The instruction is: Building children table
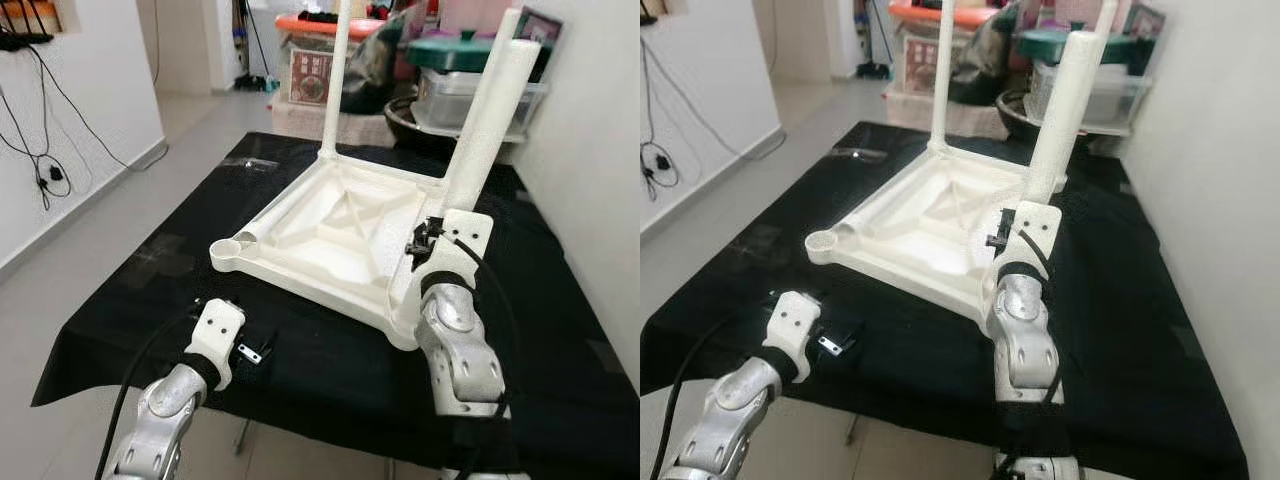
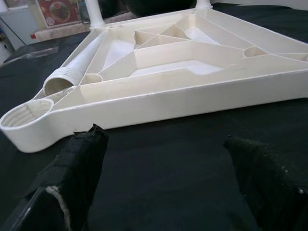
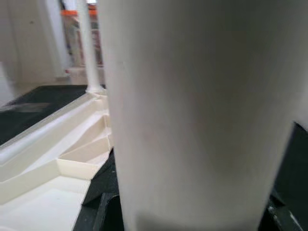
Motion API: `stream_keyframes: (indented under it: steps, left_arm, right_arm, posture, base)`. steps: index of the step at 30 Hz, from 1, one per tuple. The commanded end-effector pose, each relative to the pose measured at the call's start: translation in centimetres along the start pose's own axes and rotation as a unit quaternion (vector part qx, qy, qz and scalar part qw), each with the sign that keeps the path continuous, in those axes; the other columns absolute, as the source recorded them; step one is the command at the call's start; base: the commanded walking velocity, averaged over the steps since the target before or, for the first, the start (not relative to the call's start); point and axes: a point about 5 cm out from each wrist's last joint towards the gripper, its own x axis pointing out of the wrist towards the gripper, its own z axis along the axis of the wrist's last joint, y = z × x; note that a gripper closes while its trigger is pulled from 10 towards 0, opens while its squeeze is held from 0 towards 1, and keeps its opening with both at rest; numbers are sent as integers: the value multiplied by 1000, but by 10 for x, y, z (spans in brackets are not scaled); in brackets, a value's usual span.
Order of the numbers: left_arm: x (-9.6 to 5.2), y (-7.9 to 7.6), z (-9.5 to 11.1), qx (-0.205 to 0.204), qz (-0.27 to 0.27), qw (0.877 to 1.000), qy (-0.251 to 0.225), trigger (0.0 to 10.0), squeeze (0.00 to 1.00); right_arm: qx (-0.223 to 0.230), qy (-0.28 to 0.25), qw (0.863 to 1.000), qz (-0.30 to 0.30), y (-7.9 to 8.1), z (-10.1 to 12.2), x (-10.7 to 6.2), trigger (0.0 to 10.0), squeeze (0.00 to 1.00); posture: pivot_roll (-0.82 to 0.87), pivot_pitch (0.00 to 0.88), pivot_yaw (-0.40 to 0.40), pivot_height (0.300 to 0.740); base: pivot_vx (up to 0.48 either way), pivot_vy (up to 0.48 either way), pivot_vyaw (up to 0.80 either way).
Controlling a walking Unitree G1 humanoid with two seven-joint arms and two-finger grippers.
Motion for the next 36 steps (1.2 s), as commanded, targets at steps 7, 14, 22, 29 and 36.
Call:
stream_keyframes:
  steps: [7, 14, 22, 29, 36]
  left_arm:
    - [4, -2, 2, -5, -9, 1000, -1, 10000, 0]
    - [4, -2, 3, -3, -5, 1000, -3, 10000, 0]
    - [1, 1, 2, -5, 8, 1000, -3, 10000, 0]
    - [1, -4, 2, -5, 6, 1000, -1, 10000, 0]
    - [-2, -2, -1, -7, 2, 1000, 4, 10000, 0]
  right_arm:
    - [21, -32, 981, 189, 15, 25, 22, 10000, 141]
    - [-86, -47, 923, 373, 18, 35, 35, 10000, 0]
    - [-86, -2, 897, 433, 46, 7, 41, 0, 0]
    - [-4, 90, 993, -76, -18, -27, 59, 0, 0]
    - [-8, 75, 996, -54, -11, -34, 4, 10000, 0]
  posture:
    - [-17, 0, -56, 740]
    - [15, 0, -76, 740]
    - [35, 0, -97, 740]
    - [42, 0, -96, 740]
    - [-25, 0, -68, 740]
  base:
    - [0, 0, 0]
    - [0, 0, 0]
    - [0, 0, 0]
    - [0, 0, 0]
    - [0, 0, 0]
